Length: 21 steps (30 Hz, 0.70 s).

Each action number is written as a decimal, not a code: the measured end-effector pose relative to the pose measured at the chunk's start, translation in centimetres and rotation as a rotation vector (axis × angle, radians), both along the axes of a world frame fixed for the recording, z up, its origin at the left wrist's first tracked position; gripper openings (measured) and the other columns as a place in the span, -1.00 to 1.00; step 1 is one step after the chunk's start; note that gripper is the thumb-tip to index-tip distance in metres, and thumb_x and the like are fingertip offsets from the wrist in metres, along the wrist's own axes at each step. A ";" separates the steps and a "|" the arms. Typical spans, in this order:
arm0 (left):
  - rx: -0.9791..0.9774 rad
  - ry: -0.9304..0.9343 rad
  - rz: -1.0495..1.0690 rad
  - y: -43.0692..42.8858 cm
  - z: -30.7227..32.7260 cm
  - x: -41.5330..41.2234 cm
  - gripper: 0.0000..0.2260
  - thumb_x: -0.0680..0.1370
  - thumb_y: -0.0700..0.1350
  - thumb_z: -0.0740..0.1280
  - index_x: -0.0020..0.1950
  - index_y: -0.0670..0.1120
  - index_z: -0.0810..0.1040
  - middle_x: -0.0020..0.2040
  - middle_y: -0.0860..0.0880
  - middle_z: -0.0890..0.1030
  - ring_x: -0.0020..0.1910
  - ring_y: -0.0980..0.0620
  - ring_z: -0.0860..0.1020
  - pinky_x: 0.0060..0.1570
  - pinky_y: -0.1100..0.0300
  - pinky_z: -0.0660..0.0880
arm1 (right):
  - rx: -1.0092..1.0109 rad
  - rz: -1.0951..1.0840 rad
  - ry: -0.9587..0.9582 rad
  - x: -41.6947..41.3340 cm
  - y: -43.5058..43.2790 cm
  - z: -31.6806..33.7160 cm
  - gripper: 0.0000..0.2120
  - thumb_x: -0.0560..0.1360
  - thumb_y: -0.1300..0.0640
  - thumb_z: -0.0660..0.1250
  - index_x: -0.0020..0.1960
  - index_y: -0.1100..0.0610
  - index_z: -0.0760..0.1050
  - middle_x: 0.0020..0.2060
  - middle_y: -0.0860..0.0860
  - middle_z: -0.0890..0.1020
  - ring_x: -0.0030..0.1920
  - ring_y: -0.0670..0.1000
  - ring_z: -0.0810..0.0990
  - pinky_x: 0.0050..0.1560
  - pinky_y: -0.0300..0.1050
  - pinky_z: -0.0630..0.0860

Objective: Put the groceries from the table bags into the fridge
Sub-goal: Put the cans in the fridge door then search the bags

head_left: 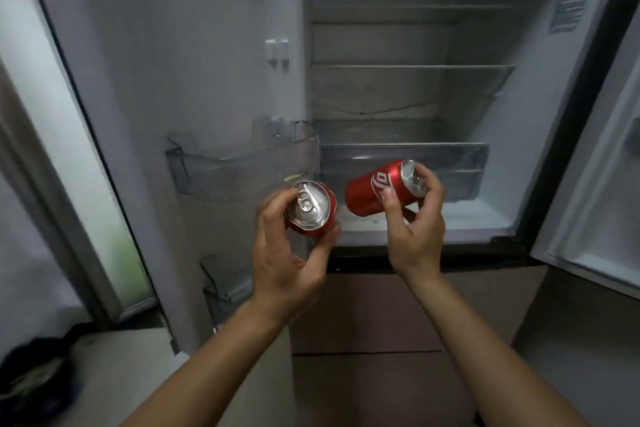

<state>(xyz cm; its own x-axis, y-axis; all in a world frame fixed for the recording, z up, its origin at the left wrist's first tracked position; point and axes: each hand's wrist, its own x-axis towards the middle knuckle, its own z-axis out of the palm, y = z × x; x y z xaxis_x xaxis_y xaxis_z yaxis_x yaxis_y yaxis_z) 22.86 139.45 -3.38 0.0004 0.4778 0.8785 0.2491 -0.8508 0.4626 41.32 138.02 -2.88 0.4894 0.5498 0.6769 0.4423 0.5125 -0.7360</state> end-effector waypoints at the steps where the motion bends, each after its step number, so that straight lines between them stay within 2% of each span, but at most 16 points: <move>1: 0.016 -0.001 0.054 -0.2 -0.3 -0.5 -0.38 0.43 -0.13 0.55 0.39 -0.05 0.32 0.29 -0.03 0.44 0.23 -0.10 0.52 0.08 -0.11 0.57 | 0.022 0.057 0.019 -0.5 0.6 0.0 -0.53 0.59 0.03 0.33 0.44 -0.06 0.25 0.21 -0.15 0.44 0.18 -0.31 0.51 0.06 -0.29 0.58; 5: 0.004 0.034 0.270 -1.4 -1.8 -2.2 -0.40 0.45 -0.04 0.50 0.40 -0.07 0.31 0.27 -0.02 0.42 0.19 -0.07 0.53 0.04 -0.09 0.58 | 0.065 0.282 0.068 -2.5 2.2 -0.8 -0.57 0.58 0.11 0.30 0.39 -0.01 0.25 0.18 -0.15 0.46 0.12 -0.30 0.55 -0.03 -0.37 0.55; 7: -0.063 0.024 0.364 -2.1 -2.1 -2.8 -0.41 0.45 0.01 0.49 0.39 -0.09 0.33 0.26 -0.05 0.44 0.17 -0.03 0.54 0.07 -0.02 0.59 | 0.052 0.372 0.061 -3.2 2.7 -1.5 -0.57 0.57 0.11 0.31 0.39 -0.01 0.26 0.18 -0.14 0.47 0.11 -0.28 0.56 -0.04 -0.36 0.56; 10: -0.226 -0.011 0.497 -3.0 -2.0 -3.4 -0.42 0.44 0.03 0.49 0.39 -0.04 0.38 0.24 0.07 0.47 0.16 0.08 0.54 0.13 0.04 0.57 | -0.012 0.502 0.000 -4.1 3.5 -2.3 -0.57 0.57 0.05 0.35 0.37 -0.09 0.27 0.19 -0.18 0.48 0.13 -0.23 0.58 0.01 -0.26 0.61; 14: -0.421 0.087 0.580 -2.8 -1.2 -4.7 -0.43 0.47 -0.02 0.51 0.42 0.02 0.38 0.25 0.07 0.51 0.21 0.06 0.53 0.24 0.02 0.52 | -0.170 0.625 -0.177 -5.3 5.0 -2.4 -0.52 0.54 -0.09 0.40 0.39 -0.14 0.30 0.19 -0.28 0.47 0.20 -0.18 0.56 0.20 -0.08 0.59; 17: -0.545 0.219 0.606 -2.2 -0.6 -5.2 -0.44 0.45 -0.02 0.51 0.40 0.05 0.38 0.25 -0.01 0.55 0.22 -0.03 0.54 0.25 -0.02 0.49 | -0.273 0.679 -0.355 -5.4 5.9 -2.0 -0.53 0.53 -0.06 0.43 0.37 -0.12 0.34 0.19 -0.16 0.54 0.19 -0.10 0.57 0.25 0.01 0.56; 21: -0.677 0.301 0.601 -1.1 0.3 -5.5 -0.48 0.45 0.01 0.49 0.36 0.06 0.40 0.24 -0.05 0.58 0.20 -0.10 0.56 0.21 0.00 0.50 | -0.369 0.662 -0.563 -5.2 5.9 -0.9 -0.55 0.54 -0.04 0.42 0.37 -0.06 0.36 0.22 -0.04 0.60 0.20 0.01 0.59 0.25 -0.05 0.50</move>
